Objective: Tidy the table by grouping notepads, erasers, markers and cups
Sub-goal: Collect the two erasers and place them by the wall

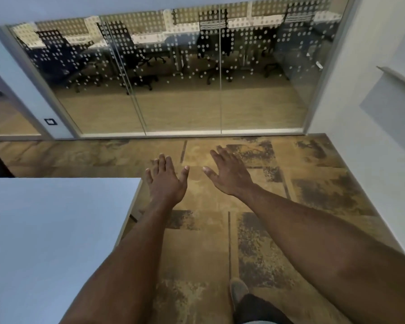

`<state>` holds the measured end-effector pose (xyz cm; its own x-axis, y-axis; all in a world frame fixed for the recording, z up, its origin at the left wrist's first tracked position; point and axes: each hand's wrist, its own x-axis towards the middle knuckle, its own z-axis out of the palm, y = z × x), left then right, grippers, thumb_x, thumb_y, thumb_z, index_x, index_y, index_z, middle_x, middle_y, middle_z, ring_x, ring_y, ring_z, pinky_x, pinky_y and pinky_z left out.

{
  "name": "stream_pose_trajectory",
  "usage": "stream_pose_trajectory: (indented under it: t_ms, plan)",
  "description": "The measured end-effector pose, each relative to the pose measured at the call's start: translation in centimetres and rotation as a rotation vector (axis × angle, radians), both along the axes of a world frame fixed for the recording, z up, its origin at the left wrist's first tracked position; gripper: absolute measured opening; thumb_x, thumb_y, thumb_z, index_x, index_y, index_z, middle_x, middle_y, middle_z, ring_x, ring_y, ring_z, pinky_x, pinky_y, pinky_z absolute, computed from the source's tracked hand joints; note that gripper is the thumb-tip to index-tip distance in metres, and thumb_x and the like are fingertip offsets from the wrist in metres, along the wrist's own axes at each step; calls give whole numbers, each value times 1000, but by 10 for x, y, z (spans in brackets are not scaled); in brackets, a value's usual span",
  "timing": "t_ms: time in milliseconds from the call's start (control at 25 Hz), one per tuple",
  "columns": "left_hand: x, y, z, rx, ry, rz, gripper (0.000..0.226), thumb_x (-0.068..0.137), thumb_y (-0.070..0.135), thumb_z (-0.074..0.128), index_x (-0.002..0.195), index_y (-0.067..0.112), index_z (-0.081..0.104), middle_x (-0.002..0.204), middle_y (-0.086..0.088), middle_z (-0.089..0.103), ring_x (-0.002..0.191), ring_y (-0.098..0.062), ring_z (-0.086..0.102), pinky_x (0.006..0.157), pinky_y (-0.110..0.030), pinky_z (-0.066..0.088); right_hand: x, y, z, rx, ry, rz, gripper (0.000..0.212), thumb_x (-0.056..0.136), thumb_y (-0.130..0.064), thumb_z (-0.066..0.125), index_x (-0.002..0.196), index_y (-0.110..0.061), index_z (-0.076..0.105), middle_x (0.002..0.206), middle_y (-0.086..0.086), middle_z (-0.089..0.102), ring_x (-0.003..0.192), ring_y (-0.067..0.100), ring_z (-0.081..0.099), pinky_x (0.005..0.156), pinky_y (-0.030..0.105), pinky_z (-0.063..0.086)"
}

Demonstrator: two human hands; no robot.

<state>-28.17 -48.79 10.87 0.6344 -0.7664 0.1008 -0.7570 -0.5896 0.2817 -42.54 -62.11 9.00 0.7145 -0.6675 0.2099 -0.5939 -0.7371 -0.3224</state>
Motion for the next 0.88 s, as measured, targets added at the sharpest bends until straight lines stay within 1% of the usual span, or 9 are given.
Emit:
stream_pose_trajectory:
  t_ms: [160,200,360,400,560,640,760,800,880]
  plan:
    - [83,-77,-29,4,14,70,78,97,62,18,156,11,12,165,-6,2,152,-22,-2,120,-48,-4,93,-84,-20,40,19,72,74,92,-68,20,150,-21,21,161,5,13,148,25,10,117,44,13]
    - [89,-79,-30,20,19,69,78,97,62,19,156,12,12,165,-6,2,152,-22,-2,120,-48,-4,95,-87,-23,22,-3,81,74,92,-67,21,150,-21,21,161,5,14,148,25,11,117,44,13]
    - [200,-178,-24,-11,11,161,74,99,57,25,155,12,14,165,-6,6,152,-23,0,120,-47,-3,212,-201,-21,75,-21,139,73,92,-66,23,150,-21,20,161,5,13,148,25,10,117,44,11]
    - [207,-179,-21,-15,16,177,73,99,56,27,155,12,15,165,-6,7,152,-23,1,120,-47,-3,216,-203,-19,38,-26,157,74,92,-66,23,150,-21,20,161,5,12,148,24,10,117,44,10]
    - [298,-250,-20,-31,50,295,73,99,56,27,155,12,16,165,-6,7,152,-23,2,120,-47,-3,329,-281,-4,59,45,305,75,91,-66,22,151,-20,17,162,5,11,148,25,9,119,45,10]
    - [319,-257,-18,15,36,315,73,99,56,28,155,12,15,165,-6,6,152,-23,1,120,-46,-4,354,-290,-4,39,43,342,75,91,-67,21,151,-21,16,162,4,11,148,24,7,119,44,9]
    - [378,-287,-28,20,50,407,71,99,55,28,156,13,16,165,-7,8,152,-25,2,120,-48,-3,438,-326,-9,21,73,450,76,90,-68,19,150,-22,16,162,4,11,148,23,7,118,43,8]
    - [380,-293,-27,45,55,393,71,99,55,27,156,13,16,165,-7,8,152,-26,1,120,-48,-3,437,-331,-10,12,53,448,77,89,-69,18,150,-22,16,162,3,11,148,22,7,119,43,9]
    - [436,-310,-30,48,86,452,71,99,56,24,155,13,16,165,-8,7,152,-26,0,120,-48,-3,506,-353,-13,11,63,523,79,88,-70,15,150,-23,16,161,4,13,148,22,9,120,43,11]
